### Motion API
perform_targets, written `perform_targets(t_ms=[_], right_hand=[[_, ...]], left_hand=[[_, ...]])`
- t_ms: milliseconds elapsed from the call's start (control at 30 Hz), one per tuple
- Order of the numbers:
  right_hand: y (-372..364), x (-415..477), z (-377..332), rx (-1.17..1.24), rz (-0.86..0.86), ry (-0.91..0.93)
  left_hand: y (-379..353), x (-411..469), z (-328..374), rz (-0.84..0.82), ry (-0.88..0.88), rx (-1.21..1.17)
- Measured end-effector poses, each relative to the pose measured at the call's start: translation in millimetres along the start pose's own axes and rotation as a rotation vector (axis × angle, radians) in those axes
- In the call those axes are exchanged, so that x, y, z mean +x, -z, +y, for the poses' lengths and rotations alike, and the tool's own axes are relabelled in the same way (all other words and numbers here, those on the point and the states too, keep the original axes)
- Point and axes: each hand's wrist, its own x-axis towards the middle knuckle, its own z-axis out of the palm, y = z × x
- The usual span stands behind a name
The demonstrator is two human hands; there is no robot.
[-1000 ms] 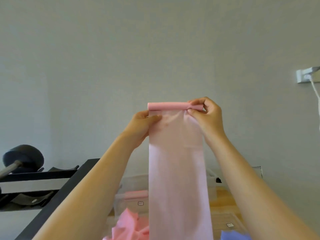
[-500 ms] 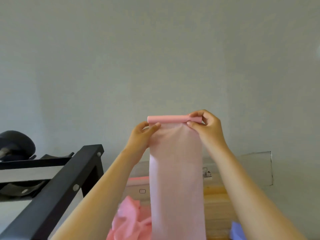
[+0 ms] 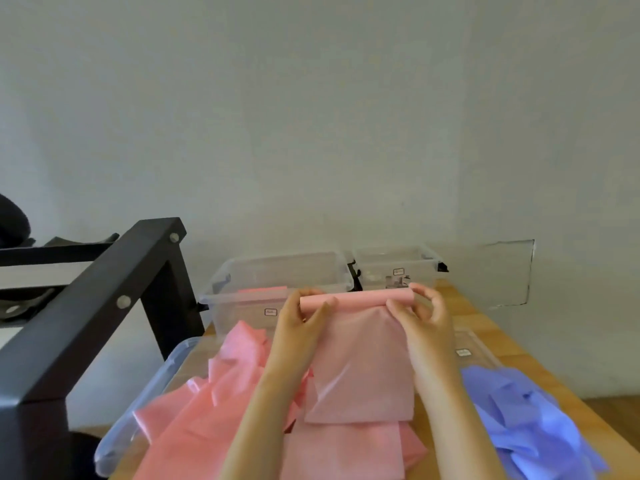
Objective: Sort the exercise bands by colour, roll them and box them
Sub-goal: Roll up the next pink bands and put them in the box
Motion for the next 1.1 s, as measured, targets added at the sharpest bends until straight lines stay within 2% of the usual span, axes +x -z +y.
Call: perform_targets(t_ms=[133, 233, 367, 467, 633, 967, 1100], right_hand=[[6, -18, 9, -0.01, 0.119, 0.082], [14, -33, 23, -0.136, 0.098, 0.131], [25, -49, 38, -0.14, 0.085, 0.055], [29, -51, 38, -0.111, 0.082, 0.024], [29, -57, 28, -0.064, 0.019, 0.024], [38, -64, 21, -0.138, -0.15, -0.059], [45, -62, 22, -0.19, -0.138, -0.051]], left_hand=[[-7, -20, -14, 0.062, 0.05, -0.062], [-7, -41, -24, 0.155, 0.071, -0.07], [-7, -58, -34, 0.236, 0.062, -0.107], [-3, -62, -37, 0.215, 0.067, -0.091], [7, -73, -37, 0.115, 0.049, -0.244], [26, -86, -50, 0.032, 0.104, -0.224], [25, -87, -52, 0.016, 0.108, -0.192]])
